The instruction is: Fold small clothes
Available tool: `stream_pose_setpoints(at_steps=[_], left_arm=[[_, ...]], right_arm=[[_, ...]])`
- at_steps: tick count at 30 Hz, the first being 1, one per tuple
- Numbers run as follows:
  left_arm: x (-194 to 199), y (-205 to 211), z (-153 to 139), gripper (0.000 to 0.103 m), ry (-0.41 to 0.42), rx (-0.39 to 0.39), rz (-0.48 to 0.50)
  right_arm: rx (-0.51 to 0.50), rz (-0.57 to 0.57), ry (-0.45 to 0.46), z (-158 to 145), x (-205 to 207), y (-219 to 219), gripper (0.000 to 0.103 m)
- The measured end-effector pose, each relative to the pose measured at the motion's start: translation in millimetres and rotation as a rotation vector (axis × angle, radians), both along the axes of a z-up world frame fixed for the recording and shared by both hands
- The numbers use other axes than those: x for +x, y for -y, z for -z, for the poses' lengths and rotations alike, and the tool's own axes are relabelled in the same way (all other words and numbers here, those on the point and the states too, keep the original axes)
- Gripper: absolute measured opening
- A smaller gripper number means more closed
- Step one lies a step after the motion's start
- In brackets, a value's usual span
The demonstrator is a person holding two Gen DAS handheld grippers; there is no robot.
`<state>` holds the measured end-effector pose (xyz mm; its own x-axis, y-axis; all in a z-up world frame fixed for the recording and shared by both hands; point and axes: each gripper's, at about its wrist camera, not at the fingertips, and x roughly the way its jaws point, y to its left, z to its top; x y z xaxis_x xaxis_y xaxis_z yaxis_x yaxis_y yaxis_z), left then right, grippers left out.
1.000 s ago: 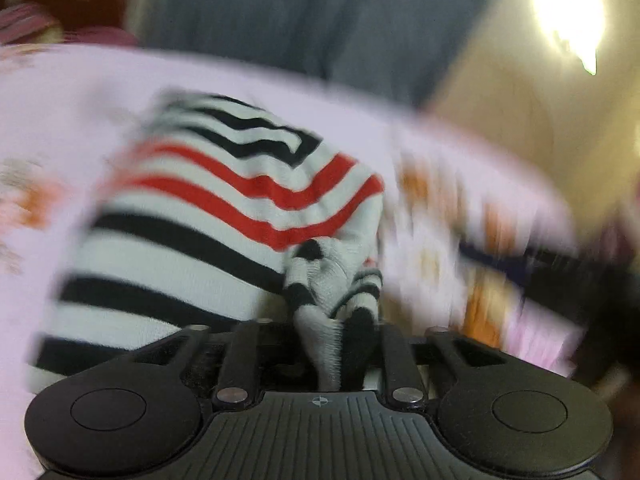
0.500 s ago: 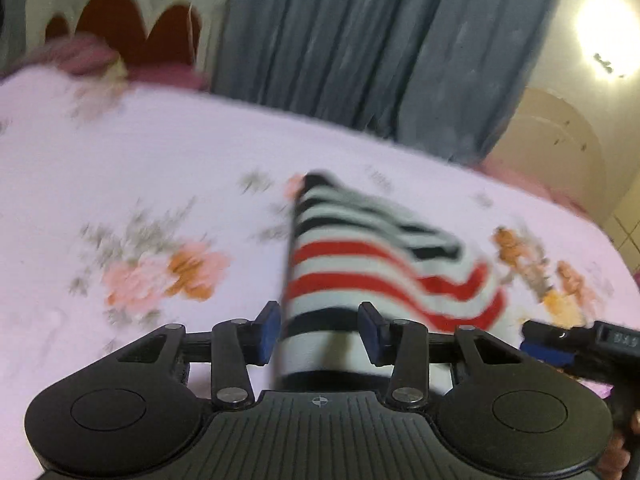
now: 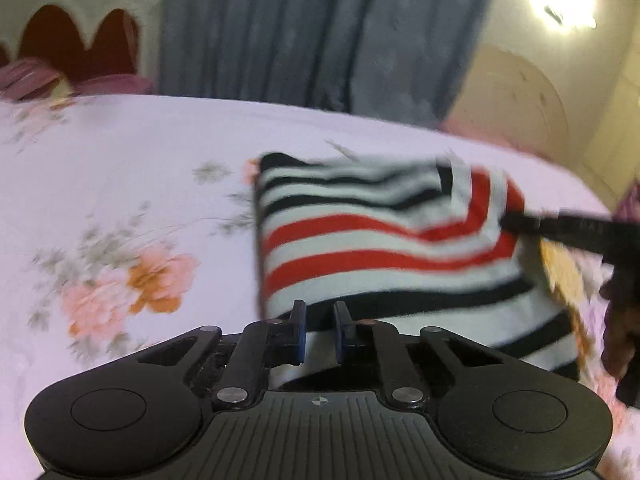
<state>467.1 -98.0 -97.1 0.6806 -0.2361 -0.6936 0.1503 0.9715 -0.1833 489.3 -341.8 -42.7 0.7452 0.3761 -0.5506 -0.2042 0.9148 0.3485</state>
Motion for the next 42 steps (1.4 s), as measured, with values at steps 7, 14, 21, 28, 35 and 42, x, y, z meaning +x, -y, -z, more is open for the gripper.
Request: stream_pose_setpoints(at_steps=[7, 14, 21, 28, 35, 42], left_arm=[[10.6, 31.2, 2.7, 0.013, -0.047, 0.141, 0.098], [-16.2, 30.8, -26.5, 0.013, -0.006, 0.116, 0.08], [-37.3, 23.7, 16.4, 0.013, -0.069, 0.143, 0.108], [-46.9, 24.4, 5.0, 0.013, -0.062, 0.158, 0.097], [-67.3, 17.6, 2.7, 0.013, -0.059, 0.171, 0.115], [-64.1, 19.6, 7.1, 0.013, -0.067, 0.179, 0.124]], right_arm=[[-0.024, 0.072, -0.215, 47.8, 25.0, 13.3, 0.02], [-0.013, 0.025, -0.098, -1.7, -26.1, 7.7, 0.023], [-0.261, -0.134, -0.163, 29.1, -61.7, -34.6, 0.006], [-0.323, -0.097, -0.169, 23.6, -52.0, -44.8, 0.005], [-0.303, -0.211, -0.116, -4.7, -98.2, -54.7, 0.015], [-0.344, -0.193, -0.256, 28.7, -86.7, -56.1, 0.007]])
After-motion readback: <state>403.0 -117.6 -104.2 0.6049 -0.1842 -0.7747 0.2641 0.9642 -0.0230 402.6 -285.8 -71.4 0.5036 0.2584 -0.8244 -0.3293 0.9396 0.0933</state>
